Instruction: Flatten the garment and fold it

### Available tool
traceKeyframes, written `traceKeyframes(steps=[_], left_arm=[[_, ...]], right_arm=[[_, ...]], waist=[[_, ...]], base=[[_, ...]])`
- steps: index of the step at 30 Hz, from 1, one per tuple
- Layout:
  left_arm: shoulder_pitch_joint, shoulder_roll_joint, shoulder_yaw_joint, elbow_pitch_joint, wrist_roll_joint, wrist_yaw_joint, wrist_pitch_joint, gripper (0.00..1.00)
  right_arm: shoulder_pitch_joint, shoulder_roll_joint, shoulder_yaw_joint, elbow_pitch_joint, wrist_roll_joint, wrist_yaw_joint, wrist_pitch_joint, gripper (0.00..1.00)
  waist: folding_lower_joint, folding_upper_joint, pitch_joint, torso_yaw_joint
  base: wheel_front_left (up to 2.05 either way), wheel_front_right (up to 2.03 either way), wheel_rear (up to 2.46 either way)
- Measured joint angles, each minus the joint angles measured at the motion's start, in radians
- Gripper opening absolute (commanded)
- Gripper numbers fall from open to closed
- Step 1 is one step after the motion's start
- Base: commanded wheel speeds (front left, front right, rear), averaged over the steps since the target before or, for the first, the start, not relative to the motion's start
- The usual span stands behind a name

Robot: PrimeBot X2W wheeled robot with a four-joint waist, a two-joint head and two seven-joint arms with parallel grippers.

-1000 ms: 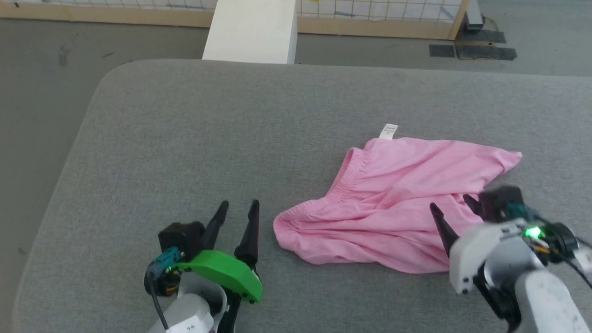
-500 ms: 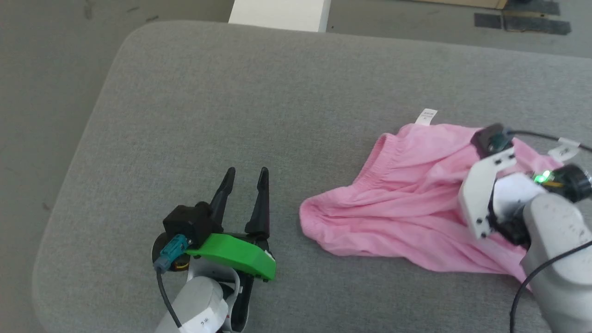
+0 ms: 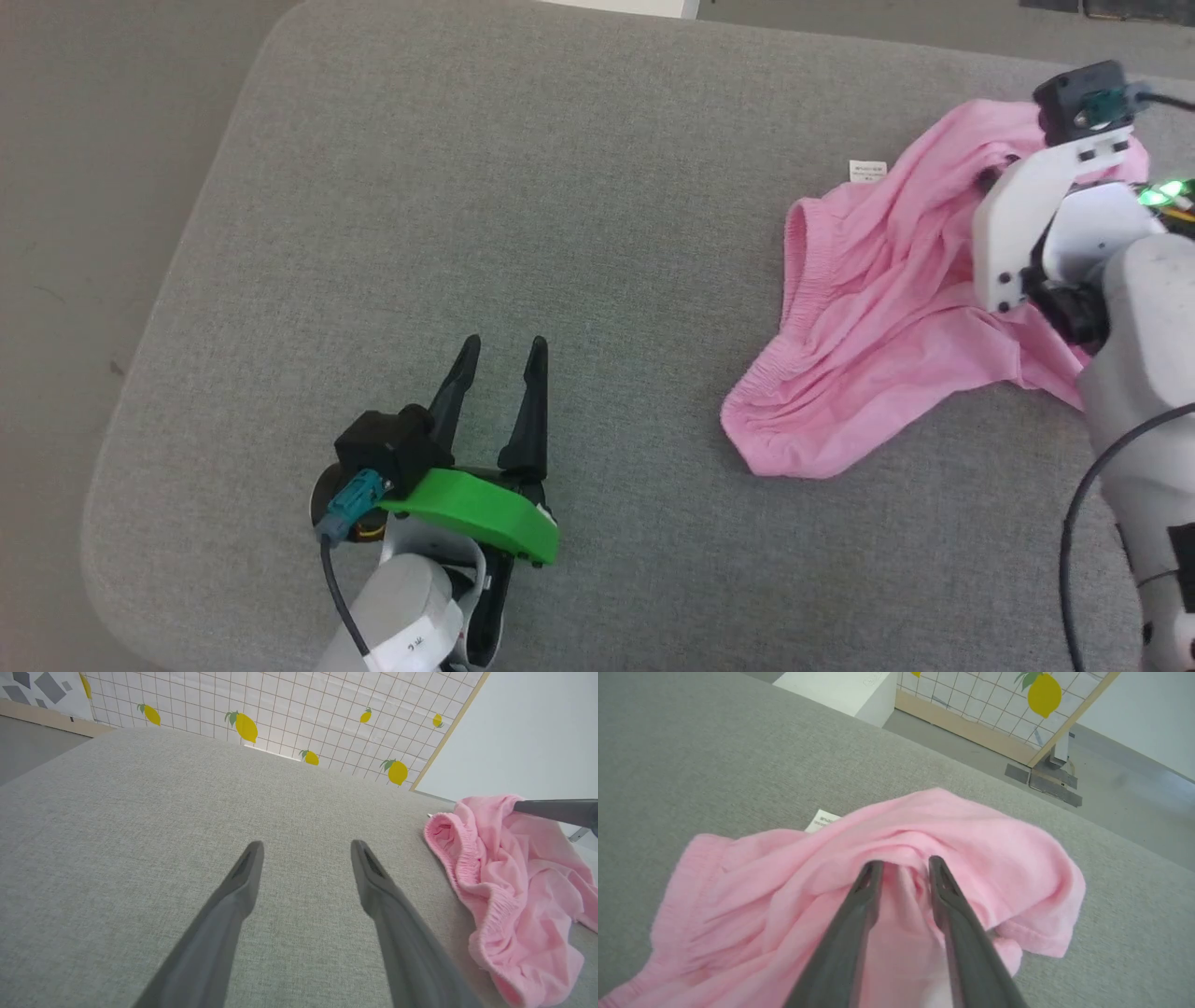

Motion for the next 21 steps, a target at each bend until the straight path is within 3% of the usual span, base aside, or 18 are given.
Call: traceKeyframes(steps=[6, 13, 21], left_arm=[[0.002, -0.002, -0.013, 0.023, -0.002, -0.008, 0.000, 1.00], [0.023, -0.002, -0.040, 0.060, -0.004, -0.021, 0.000, 1.00], [0.030, -0.004, -0.116, 0.104, -0.063, -0.009, 0.086, 1.00]], right_arm=[[0.060, 0.033, -0.004, -0.021, 0.092, 0.000, -0.160, 1.00], [0.317, 0.066, -0.042, -0.262, 0.165, 0.000, -0.421, 1.00], [0.660, 0.176, -0.148, -0.533, 0.111, 0.000, -0.509, 1.00]], waist=[[0.0000, 0.0000, -0.034, -0.013], [0.0000, 0.0000, -0.091, -0.070], [-0.0001, 0.0000, -0.146, -0.170]], base=[[0.00, 0.00, 0.00], [0.00, 0.00, 0.00], [0.00, 0.00, 0.00]])
